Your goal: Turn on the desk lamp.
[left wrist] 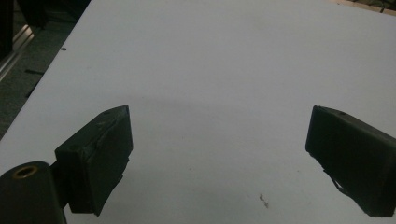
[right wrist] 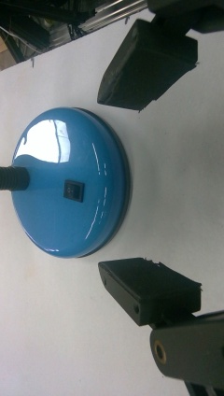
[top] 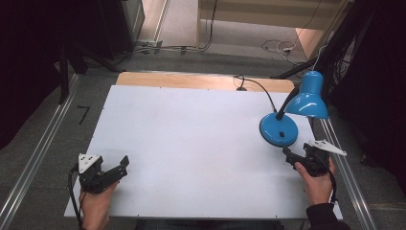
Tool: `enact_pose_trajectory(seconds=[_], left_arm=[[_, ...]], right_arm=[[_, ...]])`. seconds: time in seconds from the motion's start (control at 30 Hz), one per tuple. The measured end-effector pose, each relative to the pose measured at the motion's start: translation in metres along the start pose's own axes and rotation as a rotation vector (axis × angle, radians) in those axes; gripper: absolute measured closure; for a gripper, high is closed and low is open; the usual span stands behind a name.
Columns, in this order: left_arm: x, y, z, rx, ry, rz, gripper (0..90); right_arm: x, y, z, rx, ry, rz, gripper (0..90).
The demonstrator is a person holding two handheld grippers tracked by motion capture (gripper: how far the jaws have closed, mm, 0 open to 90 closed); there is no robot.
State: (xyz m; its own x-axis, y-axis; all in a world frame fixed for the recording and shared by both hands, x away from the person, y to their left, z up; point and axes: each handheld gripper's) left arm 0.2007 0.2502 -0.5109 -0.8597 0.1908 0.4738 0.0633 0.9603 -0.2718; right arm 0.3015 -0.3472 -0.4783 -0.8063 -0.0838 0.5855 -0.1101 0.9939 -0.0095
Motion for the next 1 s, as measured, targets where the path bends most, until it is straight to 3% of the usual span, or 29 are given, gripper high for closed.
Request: enact_pose_trajectory(seconds=[0.57, 1.0], left_arm=[[0.0, 0.0, 0.0, 0.003, 0.0, 0.002, 8.0], [0.0, 0.0, 0.0, 0.006, -0.001, -0.001, 8.0]], right_arm=[[-0.009, -0.009, -0.008, 0.001, -0.007, 0.025, 16.4], [-0.02, -0.006, -0.014, 0.01, -0.005, 0.024, 17.7]])
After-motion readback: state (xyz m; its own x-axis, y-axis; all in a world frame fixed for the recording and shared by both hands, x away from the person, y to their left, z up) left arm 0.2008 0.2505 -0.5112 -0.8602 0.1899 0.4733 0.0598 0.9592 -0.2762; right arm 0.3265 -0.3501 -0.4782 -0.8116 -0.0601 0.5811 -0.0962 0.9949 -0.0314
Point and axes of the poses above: each handheld gripper's, and its own axes: x roughly backward along the jaws, z roughly out of its underside, y roughly to its left, and after that the axes turned 6 degrees about z, right-handed
